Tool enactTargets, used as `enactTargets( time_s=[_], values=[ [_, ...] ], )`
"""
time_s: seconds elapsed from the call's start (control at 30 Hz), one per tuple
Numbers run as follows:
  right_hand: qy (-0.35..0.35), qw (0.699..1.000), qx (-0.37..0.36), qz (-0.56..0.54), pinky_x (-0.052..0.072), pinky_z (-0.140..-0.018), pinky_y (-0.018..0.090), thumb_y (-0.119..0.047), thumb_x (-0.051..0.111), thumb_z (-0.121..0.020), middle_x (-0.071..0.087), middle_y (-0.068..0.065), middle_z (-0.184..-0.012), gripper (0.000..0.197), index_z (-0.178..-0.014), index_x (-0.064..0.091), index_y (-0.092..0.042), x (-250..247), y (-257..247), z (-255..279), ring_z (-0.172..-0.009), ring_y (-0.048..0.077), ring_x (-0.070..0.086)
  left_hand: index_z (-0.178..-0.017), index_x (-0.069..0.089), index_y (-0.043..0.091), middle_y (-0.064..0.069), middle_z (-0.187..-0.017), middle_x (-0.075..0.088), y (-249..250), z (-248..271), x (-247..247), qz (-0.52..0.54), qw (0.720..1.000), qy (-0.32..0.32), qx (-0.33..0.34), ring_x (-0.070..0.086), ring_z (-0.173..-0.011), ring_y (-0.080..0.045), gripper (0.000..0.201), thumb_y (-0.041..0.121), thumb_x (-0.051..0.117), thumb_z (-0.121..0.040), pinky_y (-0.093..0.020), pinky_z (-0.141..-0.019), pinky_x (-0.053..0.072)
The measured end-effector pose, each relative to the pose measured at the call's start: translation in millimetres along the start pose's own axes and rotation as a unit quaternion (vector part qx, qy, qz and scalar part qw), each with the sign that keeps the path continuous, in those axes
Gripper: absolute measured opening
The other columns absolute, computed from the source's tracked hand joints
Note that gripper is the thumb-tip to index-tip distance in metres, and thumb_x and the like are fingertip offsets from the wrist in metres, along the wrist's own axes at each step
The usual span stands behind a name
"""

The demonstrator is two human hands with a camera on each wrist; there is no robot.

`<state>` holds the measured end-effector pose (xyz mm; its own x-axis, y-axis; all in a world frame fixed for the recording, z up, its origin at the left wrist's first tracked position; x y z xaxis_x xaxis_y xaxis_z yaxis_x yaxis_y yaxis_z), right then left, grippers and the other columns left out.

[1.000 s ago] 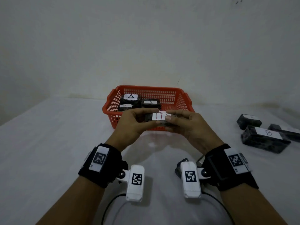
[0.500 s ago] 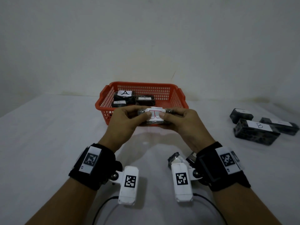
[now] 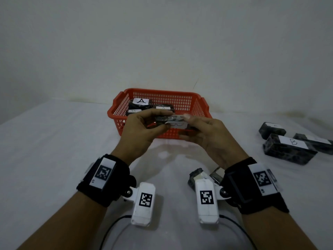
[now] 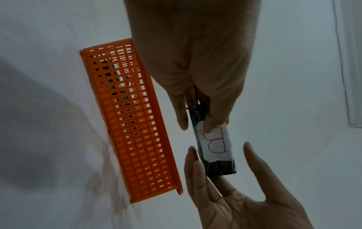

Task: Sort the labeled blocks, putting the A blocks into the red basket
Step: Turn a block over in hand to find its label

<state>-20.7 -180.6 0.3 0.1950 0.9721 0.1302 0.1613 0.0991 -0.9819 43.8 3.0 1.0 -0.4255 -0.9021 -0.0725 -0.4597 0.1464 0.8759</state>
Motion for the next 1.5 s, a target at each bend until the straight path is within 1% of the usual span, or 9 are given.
enactTargets(
  time_s=[0.1, 0.23, 0.4, 0.6, 0.73, 0.83, 1.0, 1.13, 1.5],
  values=[
    [0.017, 1.0, -0.021, 0.007, 0.063, -0.093, 0.038, -0.02, 0.071, -0.096, 0.079, 0.015, -0.112, 0.031, -0.115, 0.075, 0.004, 0, 0, 1, -0.107, 0.03, 0.077, -0.114, 0.072, 0.018, 0.004, -0.118, 0.074, 2, 0, 0, -0.002, 1.0, -0.017, 0.002, 0.07, -0.114, -0.01, 0.03, -0.001, 0.07, -0.09, -0.024, -0.09, 0.059],
    [0.039, 0.997, -0.055, 0.038, 0.059, -0.1, 0.042, -0.017, 0.077, -0.091, 0.08, 0.014, -0.11, 0.027, -0.112, 0.078, 0.0, -6, 0, 0, -0.105, 0.029, 0.078, -0.126, 0.068, 0.013, -0.003, -0.127, 0.07, 0, -1, 3, 0.029, 0.997, -0.04, -0.055, 0.07, -0.115, -0.019, 0.028, 0.019, 0.064, -0.099, -0.034, -0.093, 0.06],
    [0.028, 0.997, -0.047, 0.055, 0.062, -0.096, 0.039, -0.011, 0.08, -0.086, 0.08, 0.015, -0.108, 0.03, -0.115, 0.075, -0.002, -3, 0, -1, -0.101, 0.026, 0.079, -0.115, 0.074, 0.01, -0.005, -0.115, 0.076, 0, -2, -3, 0.001, 0.998, -0.004, -0.056, 0.073, -0.108, -0.019, 0.022, 0.009, 0.068, -0.094, -0.031, -0.092, 0.061],
    [0.032, 0.992, -0.081, 0.087, 0.061, -0.093, 0.03, -0.006, 0.083, -0.082, 0.081, 0.009, -0.108, 0.034, -0.115, 0.076, -0.008, -5, -2, 2, -0.103, 0.02, 0.078, -0.122, 0.071, 0.009, -0.004, -0.119, 0.075, 0, 0, -5, 0.006, 0.998, -0.031, -0.047, 0.072, -0.11, -0.014, 0.031, 0.003, 0.071, -0.091, -0.023, -0.09, 0.059],
    [0.005, 0.998, -0.049, 0.031, 0.062, -0.094, 0.038, -0.012, 0.083, -0.076, 0.079, 0.012, -0.114, 0.046, -0.12, 0.072, -0.005, -1, -1, 0, -0.107, 0.026, 0.077, -0.121, 0.07, 0.007, -0.006, -0.124, 0.073, 1, -2, -7, 0.04, 0.998, -0.027, -0.039, 0.071, -0.116, -0.017, 0.037, -0.004, 0.073, -0.086, -0.026, -0.089, 0.059],
    [0.0, 0.999, -0.014, -0.03, 0.065, -0.086, 0.035, -0.014, 0.074, -0.089, 0.079, 0.016, -0.113, 0.033, -0.118, 0.072, 0.001, 3, 0, 1, -0.105, 0.028, 0.078, -0.123, 0.068, 0.008, -0.005, -0.128, 0.07, 3, -1, -6, 0.043, 0.998, -0.045, -0.024, 0.068, -0.12, -0.016, 0.044, -0.009, 0.074, -0.083, -0.025, -0.09, 0.059],
    [0.041, 0.998, -0.046, 0.007, 0.063, -0.092, 0.043, -0.008, 0.07, -0.096, 0.08, 0.013, -0.111, 0.026, -0.12, 0.073, 0.0, -1, 1, 2, -0.104, 0.029, 0.078, -0.131, 0.065, 0.013, -0.005, -0.128, 0.07, 0, -2, -2, 0.055, 0.993, -0.072, -0.07, 0.071, -0.114, -0.019, 0.034, 0.007, 0.062, -0.097, -0.033, -0.093, 0.06],
    [0.046, 0.998, -0.048, 0.019, 0.062, -0.095, 0.047, -0.007, 0.074, -0.092, 0.08, 0.014, -0.108, 0.026, -0.117, 0.074, 0.002, 0, -1, 1, -0.102, 0.03, 0.078, -0.121, 0.072, 0.011, -0.003, -0.113, 0.077, -1, -2, -6, 0.018, 0.997, -0.024, -0.068, 0.076, -0.101, -0.015, 0.026, 0.005, 0.064, -0.096, -0.022, -0.08, 0.061],
    [0.055, 0.992, -0.086, 0.07, 0.065, -0.087, 0.033, -0.01, 0.079, -0.088, 0.082, 0.011, -0.104, 0.025, -0.113, 0.077, -0.007, 3, -6, 6, -0.096, 0.024, 0.08, -0.116, 0.073, 0.008, -0.006, -0.114, 0.077, -3, -4, -11, -0.001, 0.997, -0.025, -0.069, 0.075, -0.105, -0.018, 0.026, 0.001, 0.068, -0.092, -0.031, -0.09, 0.061]
  ],
)
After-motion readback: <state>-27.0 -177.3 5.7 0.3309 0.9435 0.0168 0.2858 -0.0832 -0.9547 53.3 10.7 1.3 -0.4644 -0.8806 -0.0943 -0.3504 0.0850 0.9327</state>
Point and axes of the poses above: each hand's wrist, its own z-axis away from the middle knuckle, its own x-axis out of the palm, y = z × x, the point moved 3 cm from there along -z, towards the middle knuckle
